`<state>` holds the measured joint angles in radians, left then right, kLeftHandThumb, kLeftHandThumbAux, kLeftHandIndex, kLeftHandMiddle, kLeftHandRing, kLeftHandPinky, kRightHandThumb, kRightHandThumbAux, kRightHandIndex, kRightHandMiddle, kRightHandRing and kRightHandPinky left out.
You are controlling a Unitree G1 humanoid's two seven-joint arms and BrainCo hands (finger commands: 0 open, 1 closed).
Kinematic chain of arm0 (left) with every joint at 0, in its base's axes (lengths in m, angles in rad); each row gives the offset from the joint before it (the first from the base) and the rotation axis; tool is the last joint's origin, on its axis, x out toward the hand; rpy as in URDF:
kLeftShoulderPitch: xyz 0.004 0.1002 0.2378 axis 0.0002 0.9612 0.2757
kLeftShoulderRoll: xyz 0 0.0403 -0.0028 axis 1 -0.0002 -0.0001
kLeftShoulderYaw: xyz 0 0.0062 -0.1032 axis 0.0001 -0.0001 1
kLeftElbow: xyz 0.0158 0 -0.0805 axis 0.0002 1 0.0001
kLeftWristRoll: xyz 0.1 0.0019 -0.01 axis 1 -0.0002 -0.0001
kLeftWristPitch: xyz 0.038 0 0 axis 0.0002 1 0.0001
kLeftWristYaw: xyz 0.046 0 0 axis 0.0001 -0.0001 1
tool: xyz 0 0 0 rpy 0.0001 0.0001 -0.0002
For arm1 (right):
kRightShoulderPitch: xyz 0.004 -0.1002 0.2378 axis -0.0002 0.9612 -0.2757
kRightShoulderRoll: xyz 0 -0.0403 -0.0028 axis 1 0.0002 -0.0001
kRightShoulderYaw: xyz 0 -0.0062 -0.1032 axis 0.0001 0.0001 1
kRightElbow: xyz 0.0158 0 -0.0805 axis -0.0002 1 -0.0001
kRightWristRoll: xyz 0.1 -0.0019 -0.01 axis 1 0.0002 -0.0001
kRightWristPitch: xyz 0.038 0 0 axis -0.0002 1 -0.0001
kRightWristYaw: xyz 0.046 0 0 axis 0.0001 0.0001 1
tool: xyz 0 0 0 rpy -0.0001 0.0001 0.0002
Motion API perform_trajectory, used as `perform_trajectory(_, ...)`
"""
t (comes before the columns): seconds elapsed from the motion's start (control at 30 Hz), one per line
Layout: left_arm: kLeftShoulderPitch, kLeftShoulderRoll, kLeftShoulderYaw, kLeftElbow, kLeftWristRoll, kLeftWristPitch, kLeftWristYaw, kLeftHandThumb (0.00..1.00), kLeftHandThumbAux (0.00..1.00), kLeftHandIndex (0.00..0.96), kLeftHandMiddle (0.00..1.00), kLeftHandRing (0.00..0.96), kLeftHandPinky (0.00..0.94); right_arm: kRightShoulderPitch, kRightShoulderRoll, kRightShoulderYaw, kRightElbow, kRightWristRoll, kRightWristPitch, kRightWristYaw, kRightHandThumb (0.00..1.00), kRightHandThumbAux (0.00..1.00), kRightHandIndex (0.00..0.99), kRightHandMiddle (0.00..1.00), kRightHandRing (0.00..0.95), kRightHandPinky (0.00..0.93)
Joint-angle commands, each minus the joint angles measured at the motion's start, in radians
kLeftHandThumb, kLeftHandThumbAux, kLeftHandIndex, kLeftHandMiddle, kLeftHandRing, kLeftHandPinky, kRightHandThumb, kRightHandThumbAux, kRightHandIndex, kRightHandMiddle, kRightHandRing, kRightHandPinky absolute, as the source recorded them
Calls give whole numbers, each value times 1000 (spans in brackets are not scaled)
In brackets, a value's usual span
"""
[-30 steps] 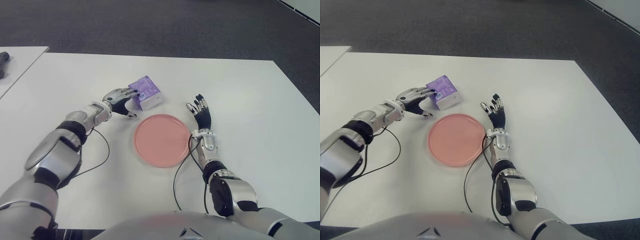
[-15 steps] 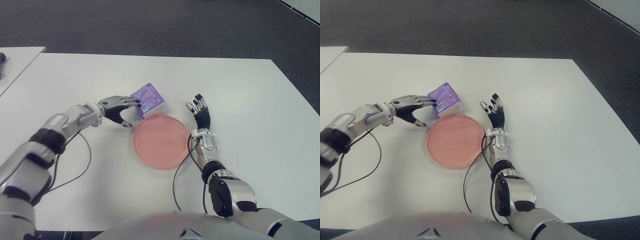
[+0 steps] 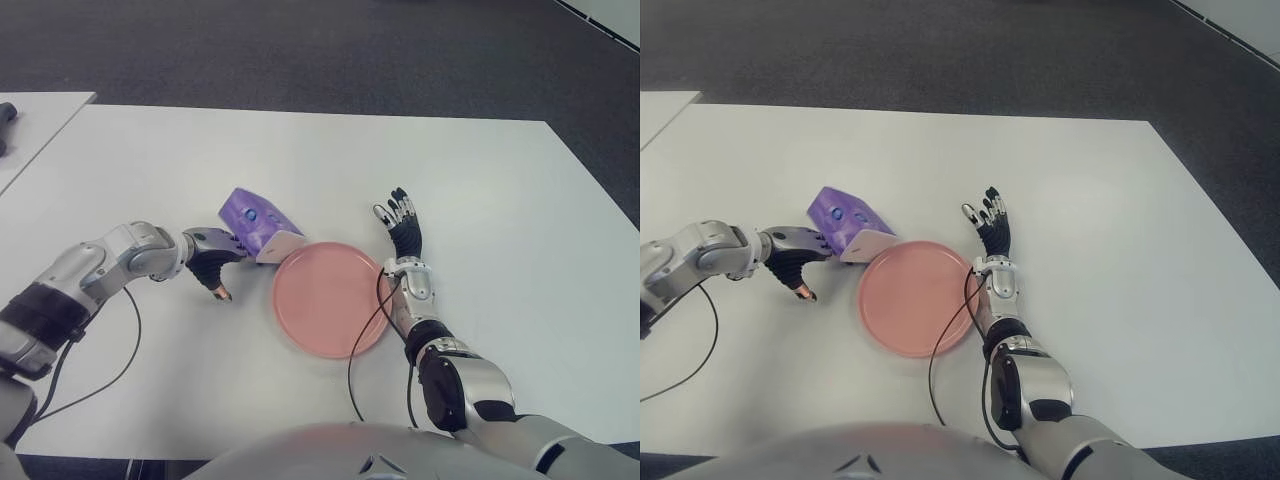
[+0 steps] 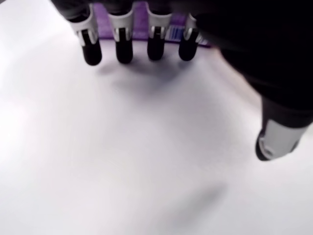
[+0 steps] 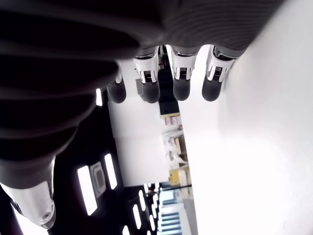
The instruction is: Put the tissue paper into the plate.
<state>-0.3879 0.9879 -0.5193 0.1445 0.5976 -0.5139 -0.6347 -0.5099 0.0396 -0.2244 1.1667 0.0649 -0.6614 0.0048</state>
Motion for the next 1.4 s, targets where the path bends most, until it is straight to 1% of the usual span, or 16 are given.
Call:
perform_trajectory(0.03, 46, 23, 23, -63, 52, 34, -56, 0, 586, 95, 91, 76, 114, 90, 14, -9, 73, 14, 90, 0, 111, 652, 38, 49, 26, 44)
perform_trajectory(0.13, 54, 27, 34, -89, 82, 46, -73, 0, 588, 93, 91, 74, 106, 90, 15, -11, 72, 16, 86, 2, 108, 650, 36, 48, 27, 51)
perform_trajectory(0.27, 52, 38, 59, -159, 96, 72, -135, 0, 591, 90, 91, 73, 102, 88, 16, -14, 73, 19, 86, 5, 106, 649, 39, 54, 33, 63)
perform_trajectory(0.47, 54, 38, 78, -190, 123, 87, -177, 0, 596, 80, 85, 68, 95, 88, 22, -18, 71, 22, 76, 10, 105, 647, 42, 59, 36, 68)
perform_trajectory(0.63, 66, 39, 93, -199, 146, 84, -175, 0, 600, 71, 85, 65, 92, 91, 28, -23, 64, 25, 57, 19, 103, 646, 46, 57, 33, 57)
perform_trajectory(0.9, 72, 34, 108, -195, 156, 68, -168, 0, 596, 66, 86, 63, 88, 92, 28, -22, 61, 21, 64, 28, 99, 646, 42, 44, 20, 48)
perform_trajectory(1.1, 68, 25, 114, -197, 153, 75, -187, 0, 608, 60, 82, 62, 92, 95, 27, -21, 63, 18, 63, 21, 101, 646, 37, 35, 14, 46)
perform_trajectory(1.23, 66, 26, 126, -205, 137, 86, -201, 0, 621, 64, 85, 67, 101, 98, 27, -22, 64, 19, 61, 20, 101, 642, 37, 38, 18, 53)
perform_trajectory(1.3, 67, 40, 147, -219, 111, 88, -212, 0, 626, 69, 90, 73, 107, 101, 26, -23, 65, 19, 59, 21, 101, 641, 38, 41, 21, 61)
perform_trajectory(1.37, 60, 71, 189, -250, 55, 89, -237, 0, 627, 78, 100, 83, 117, 102, 26, -22, 67, 17, 59, 18, 103, 644, 40, 45, 25, 62)
perform_trajectory(1.4, 46, 89, 216, -278, 11, 97, -266, 0, 626, 87, 110, 92, 127, 100, 26, -24, 69, 18, 62, 16, 104, 645, 41, 47, 27, 62)
